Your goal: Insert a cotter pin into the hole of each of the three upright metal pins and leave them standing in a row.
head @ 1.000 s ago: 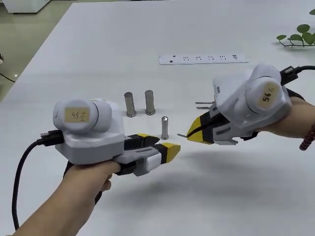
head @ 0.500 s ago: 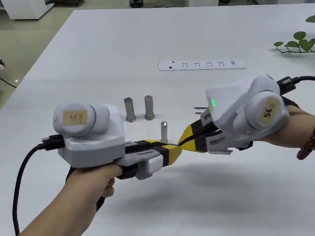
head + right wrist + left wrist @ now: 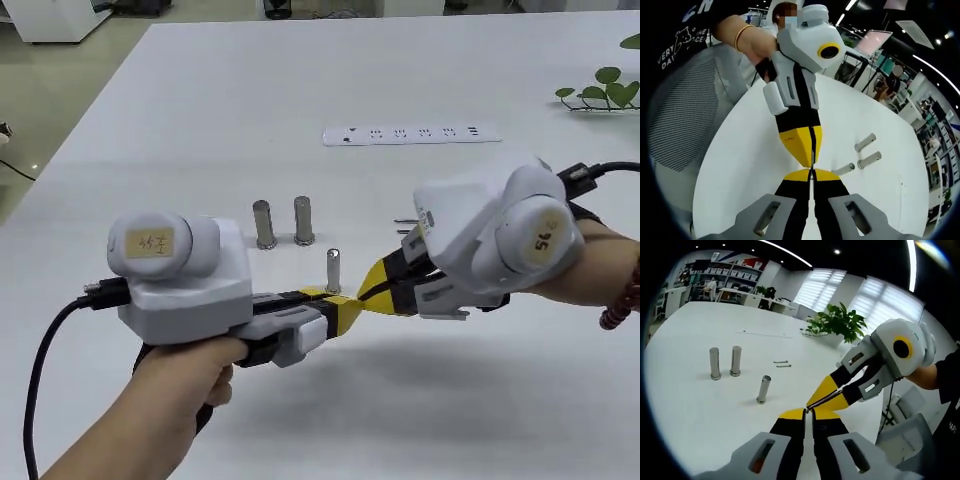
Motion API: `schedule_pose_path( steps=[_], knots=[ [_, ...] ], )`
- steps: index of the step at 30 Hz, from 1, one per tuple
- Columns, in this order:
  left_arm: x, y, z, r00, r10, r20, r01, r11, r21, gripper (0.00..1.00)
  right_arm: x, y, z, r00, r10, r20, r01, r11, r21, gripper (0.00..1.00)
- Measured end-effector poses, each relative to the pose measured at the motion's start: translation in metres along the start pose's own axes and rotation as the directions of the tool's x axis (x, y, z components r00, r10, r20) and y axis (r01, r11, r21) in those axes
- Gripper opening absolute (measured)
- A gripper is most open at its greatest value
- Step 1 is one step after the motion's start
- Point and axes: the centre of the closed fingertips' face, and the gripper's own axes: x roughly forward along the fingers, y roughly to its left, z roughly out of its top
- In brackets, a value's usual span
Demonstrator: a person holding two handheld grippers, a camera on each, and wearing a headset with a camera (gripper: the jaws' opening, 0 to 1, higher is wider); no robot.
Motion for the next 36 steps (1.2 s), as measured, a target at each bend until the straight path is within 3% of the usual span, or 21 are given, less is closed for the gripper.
schedule_pose_path(
  steps=[3,12,25,36],
  knots=[
    [0.000,0.001,0.000,0.9999,-0.008,0.007,0.009,0.999,-0.046,0.00,0.000,0.001,0.000,1.0000,0.005,-0.004,-0.005,1.000,-0.003,0.00],
    [-0.001,-0.002,0.000,0.9996,-0.023,0.013,0.024,0.998,-0.051,0.00,-0.001,0.003,0.001,1.0000,0.006,0.002,-0.006,1.000,-0.001,0.00],
    [-0.003,-0.005,-0.003,0.9988,-0.049,0.000,0.049,0.992,0.119,0.00,-0.001,0.008,0.002,0.9998,0.013,0.018,-0.014,0.998,0.056,0.00],
    [-0.002,-0.008,-0.006,0.9981,-0.061,-0.010,0.062,0.978,0.198,0.00,-0.002,0.010,-0.003,0.9996,0.013,0.026,-0.016,0.993,0.114,0.00]
  ],
)
